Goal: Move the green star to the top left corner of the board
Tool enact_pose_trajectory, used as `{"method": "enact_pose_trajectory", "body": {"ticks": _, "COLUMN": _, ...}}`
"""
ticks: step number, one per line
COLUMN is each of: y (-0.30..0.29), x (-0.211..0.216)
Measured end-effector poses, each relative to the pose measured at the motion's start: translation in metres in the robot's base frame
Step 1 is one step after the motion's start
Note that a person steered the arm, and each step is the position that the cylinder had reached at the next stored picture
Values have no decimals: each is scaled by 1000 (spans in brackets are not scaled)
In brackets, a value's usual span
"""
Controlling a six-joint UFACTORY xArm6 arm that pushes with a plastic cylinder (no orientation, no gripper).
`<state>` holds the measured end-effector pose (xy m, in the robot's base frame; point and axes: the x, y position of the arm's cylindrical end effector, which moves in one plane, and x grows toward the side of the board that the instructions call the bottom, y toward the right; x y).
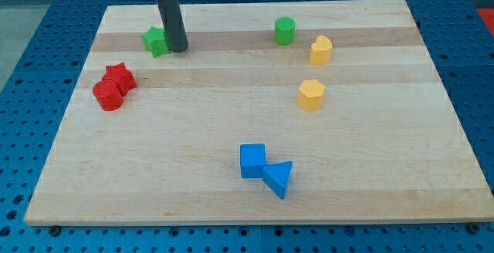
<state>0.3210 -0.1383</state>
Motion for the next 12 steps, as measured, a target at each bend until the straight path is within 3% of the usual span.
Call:
{"method": "enact_pose_trajectory", "body": {"ticks": 3, "y": -55, "x": 0}}
{"method": "enact_pose_trajectory", "body": {"ticks": 6, "y": -25, "x": -6}}
{"method": "enact_pose_trajectory", "body": {"ticks": 10, "y": -112, "x": -67}}
{"method": "enact_pose_trajectory", "body": {"ticks": 11, "y": -114, "x": -67}}
{"method": "enact_pose_trajectory", "body": {"ticks": 12, "y": -75, "x": -62}}
